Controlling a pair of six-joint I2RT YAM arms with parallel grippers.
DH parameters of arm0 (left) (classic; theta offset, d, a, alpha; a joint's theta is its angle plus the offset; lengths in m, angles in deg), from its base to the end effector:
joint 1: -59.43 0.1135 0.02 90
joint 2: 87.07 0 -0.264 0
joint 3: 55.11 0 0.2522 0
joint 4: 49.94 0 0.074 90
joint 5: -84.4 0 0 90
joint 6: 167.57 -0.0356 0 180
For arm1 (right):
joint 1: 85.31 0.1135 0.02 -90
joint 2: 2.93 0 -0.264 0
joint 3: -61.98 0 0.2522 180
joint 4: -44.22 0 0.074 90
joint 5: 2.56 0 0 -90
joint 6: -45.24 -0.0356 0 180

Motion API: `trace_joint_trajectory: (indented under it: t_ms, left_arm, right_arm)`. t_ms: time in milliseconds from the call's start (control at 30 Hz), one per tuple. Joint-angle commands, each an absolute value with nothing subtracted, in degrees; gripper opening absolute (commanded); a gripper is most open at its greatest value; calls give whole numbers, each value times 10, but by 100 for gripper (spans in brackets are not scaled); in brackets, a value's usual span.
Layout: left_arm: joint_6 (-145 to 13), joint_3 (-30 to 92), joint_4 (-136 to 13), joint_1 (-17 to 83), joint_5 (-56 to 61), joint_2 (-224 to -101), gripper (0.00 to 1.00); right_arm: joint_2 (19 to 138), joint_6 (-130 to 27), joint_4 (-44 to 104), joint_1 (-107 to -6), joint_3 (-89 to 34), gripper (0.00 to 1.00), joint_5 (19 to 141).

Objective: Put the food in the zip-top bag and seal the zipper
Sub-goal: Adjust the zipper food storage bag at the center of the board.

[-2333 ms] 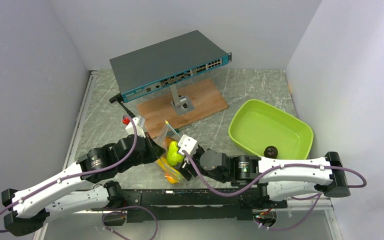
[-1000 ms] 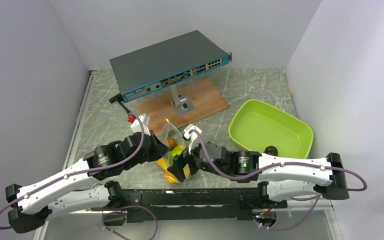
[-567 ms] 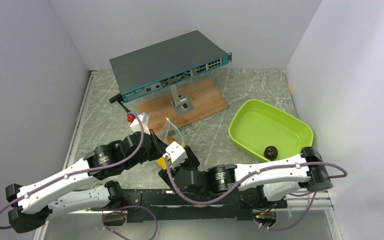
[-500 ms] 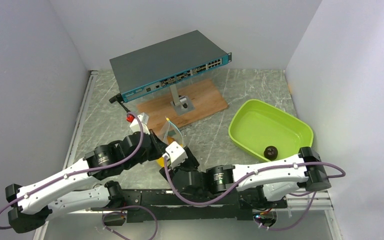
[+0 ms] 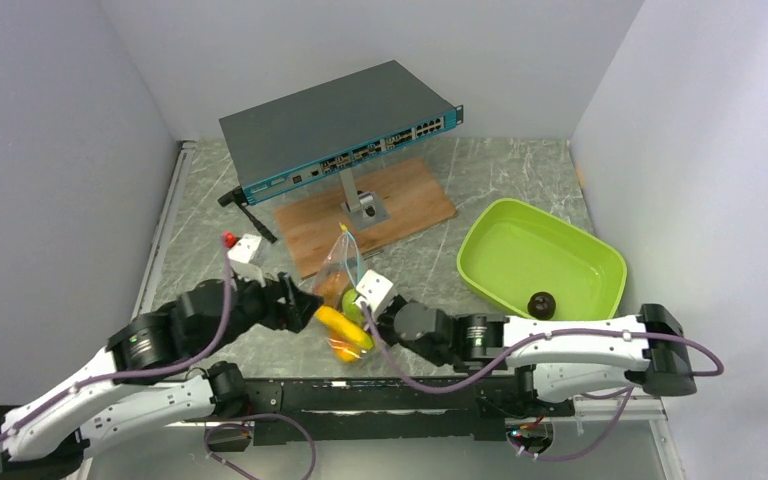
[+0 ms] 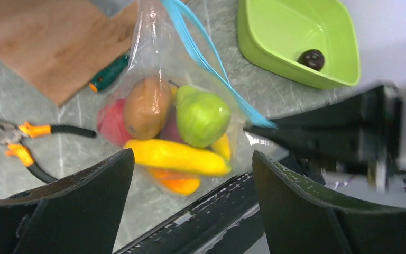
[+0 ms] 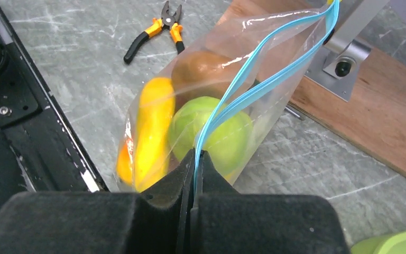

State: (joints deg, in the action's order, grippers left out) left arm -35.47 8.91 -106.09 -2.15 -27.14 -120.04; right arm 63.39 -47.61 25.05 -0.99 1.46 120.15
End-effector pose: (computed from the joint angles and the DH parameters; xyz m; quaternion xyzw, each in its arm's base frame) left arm 0.0646 -0.0919 0.3418 0.0414 0.8340 -0.3170 0.4497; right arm 0.0448 0.2559 0.2859 -0.4133 0.7119 0.1836 0.5373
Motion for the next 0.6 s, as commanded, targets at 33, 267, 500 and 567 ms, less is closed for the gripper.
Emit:
trace_joint_trajectory:
  t_ms: [33,267,500,567]
  left_arm:
    - [-611,76,-1009,-22,-204,-1091,91]
    - [-740,3,-875,-22,-167,-1039,100]
    - [-754,22,-897,108,-10,-1167,100]
    - [-745,-3,-872,214,109,-1165,100]
  right_arm:
    - [530,-373,299,-56,68,0,1032]
    - [460,-377,295,-72,92,0,985]
    - [434,-393,276,-74,105,0,993]
    - [426,-395,275,-73,108,0,1001]
